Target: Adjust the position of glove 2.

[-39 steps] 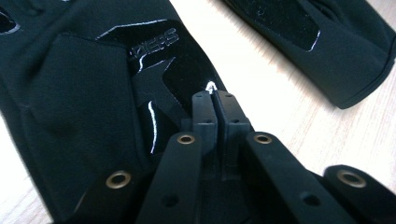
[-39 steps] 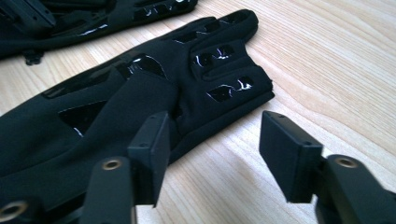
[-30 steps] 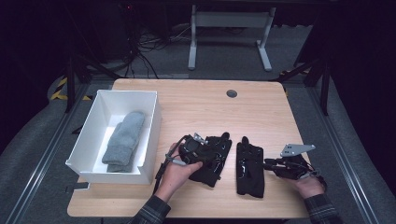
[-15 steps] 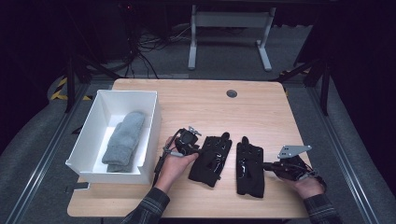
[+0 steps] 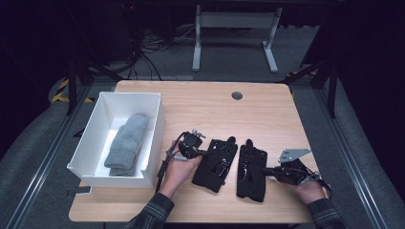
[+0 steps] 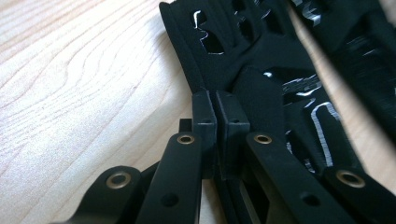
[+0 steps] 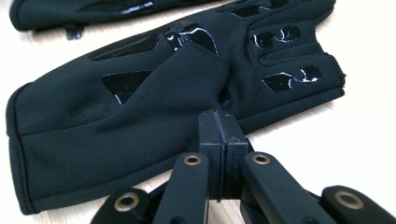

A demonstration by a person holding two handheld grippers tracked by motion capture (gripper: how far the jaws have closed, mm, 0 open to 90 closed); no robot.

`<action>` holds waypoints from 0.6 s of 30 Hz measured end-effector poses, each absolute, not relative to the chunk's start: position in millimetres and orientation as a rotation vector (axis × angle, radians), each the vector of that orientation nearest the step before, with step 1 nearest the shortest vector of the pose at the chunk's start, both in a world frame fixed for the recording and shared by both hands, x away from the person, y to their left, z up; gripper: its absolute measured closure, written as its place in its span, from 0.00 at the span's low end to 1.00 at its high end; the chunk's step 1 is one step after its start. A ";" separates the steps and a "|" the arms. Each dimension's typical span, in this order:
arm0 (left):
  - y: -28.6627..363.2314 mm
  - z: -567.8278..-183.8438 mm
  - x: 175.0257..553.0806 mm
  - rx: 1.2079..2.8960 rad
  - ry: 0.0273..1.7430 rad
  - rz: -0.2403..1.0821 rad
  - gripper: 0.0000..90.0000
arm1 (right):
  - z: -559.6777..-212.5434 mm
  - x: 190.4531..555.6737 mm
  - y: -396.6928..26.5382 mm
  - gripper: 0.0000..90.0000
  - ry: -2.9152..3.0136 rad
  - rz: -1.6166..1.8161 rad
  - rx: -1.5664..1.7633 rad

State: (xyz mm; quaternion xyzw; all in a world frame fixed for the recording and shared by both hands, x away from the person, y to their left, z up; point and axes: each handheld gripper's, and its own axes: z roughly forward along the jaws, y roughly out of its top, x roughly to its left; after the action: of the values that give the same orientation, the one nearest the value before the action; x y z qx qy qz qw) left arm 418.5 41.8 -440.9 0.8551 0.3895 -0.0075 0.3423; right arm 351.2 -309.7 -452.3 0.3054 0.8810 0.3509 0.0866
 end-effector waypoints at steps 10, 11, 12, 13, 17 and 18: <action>45.2 -425.3 419.9 2.145 1.007 -0.019 0.98 | -452.2 355.8 -283.3 1.00 2.653 1.045 0.839; 45.1 -423.8 420.1 2.143 1.004 -0.018 0.98 | -452.5 356.4 -279.0 1.00 2.655 1.053 0.827; 44.8 -421.5 420.5 2.140 0.997 -0.014 0.98 | -453.1 356.8 -277.5 1.00 2.659 1.056 0.823; 44.5 -420.1 420.6 2.123 0.994 -0.018 0.98 | -454.0 357.3 -276.3 1.00 2.662 1.058 0.823; 42.7 -418.0 421.6 2.132 0.984 -0.018 0.98 | -453.1 359.3 -277.7 1.00 2.653 1.060 0.831; 41.8 -416.4 421.7 2.127 0.984 -0.017 0.98 | -453.1 359.3 -277.7 1.00 2.653 1.060 0.831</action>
State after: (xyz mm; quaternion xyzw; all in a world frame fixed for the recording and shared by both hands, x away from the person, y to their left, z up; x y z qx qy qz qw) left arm 421.7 41.8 -416.4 0.8362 0.3870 -0.0068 0.3885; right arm 359.3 -277.7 -453.1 0.2783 0.8886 0.3551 0.0829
